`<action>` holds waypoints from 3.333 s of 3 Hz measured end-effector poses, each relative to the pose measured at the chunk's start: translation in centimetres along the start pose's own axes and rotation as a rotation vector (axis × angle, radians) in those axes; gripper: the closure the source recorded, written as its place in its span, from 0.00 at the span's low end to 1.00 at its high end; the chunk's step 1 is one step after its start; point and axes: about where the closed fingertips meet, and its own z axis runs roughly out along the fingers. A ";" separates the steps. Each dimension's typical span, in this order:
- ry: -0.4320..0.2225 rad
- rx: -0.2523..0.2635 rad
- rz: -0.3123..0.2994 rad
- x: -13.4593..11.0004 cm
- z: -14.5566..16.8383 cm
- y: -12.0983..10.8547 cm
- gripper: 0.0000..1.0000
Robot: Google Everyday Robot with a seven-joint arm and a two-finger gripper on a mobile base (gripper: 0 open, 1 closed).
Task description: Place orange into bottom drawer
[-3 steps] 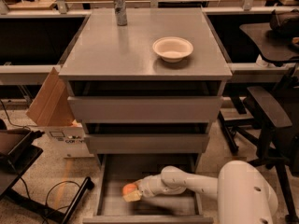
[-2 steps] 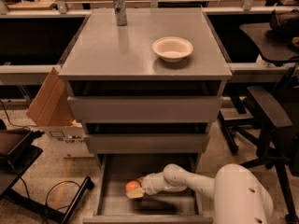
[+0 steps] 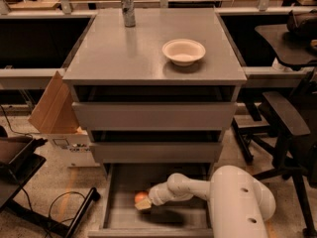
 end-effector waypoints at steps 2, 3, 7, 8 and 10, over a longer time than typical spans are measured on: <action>0.022 0.014 0.025 0.5 0.6 -0.2 0.59; 0.023 0.010 0.025 0.6 0.8 0.0 0.37; 0.025 -0.011 0.020 0.8 -0.2 1.9 0.00; 0.039 -0.045 -0.020 1.3 -3.9 5.6 0.00; 0.147 -0.067 -0.146 2.7 -14.9 12.8 0.00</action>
Offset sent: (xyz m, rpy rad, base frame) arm 0.0015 -0.0016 -0.0074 -0.0262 0.0181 -0.0241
